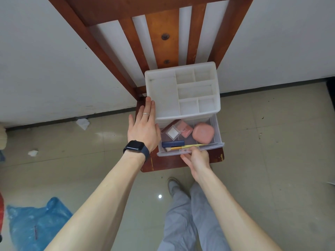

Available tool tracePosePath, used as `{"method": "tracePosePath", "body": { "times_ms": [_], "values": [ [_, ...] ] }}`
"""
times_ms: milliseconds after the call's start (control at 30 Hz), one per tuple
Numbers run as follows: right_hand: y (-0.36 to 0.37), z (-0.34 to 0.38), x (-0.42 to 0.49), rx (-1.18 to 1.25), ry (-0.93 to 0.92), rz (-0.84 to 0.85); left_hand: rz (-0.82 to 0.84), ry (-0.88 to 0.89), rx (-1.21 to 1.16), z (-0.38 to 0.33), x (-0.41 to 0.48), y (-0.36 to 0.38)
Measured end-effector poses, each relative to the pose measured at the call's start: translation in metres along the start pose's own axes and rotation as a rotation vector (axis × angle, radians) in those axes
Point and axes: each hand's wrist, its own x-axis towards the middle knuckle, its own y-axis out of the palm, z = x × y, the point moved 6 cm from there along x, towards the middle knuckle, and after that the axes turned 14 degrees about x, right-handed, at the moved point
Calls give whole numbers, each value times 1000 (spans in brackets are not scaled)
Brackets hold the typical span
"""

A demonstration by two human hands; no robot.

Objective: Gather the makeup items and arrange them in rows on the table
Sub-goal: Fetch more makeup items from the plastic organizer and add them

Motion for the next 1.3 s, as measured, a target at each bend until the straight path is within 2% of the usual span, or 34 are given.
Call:
{"method": "tracePosePath", "body": {
  "times_ms": [200,467,533,600,700,800,867,933,1033,1133,1300],
  "values": [
    [-6,-1,-1,-13,54,-1,1,2,-10,-1,-1,-1],
    [-10,-1,-5,-121,79,91,-15,11,-26,-4,-2,2],
    [-15,4,-10,-218,92,115,-46,1,-48,-5,-4,-1],
    [-25,11,-18,-437,82,120,-145,4,-75,-7,-12,-9],
    [-40,32,-29,-844,-106,143,-320,136,-182,-26,-31,-13],
    [-33,67,-45,-1152,-485,156,-185,300,-185,-59,-37,5],
    [-16,90,-54,-1226,-741,169,-83,343,-122,-78,-32,19],
    [5,103,-54,-1336,-915,207,-55,372,-80,-91,-22,28],
    [30,101,-38,-1619,-897,243,-32,420,90,-102,-9,42],
    [42,94,-24,-1841,-867,203,-35,421,210,-104,0,48],
    [46,87,-11,-1980,-894,110,-220,523,329,-104,-2,37]
  ]
}}
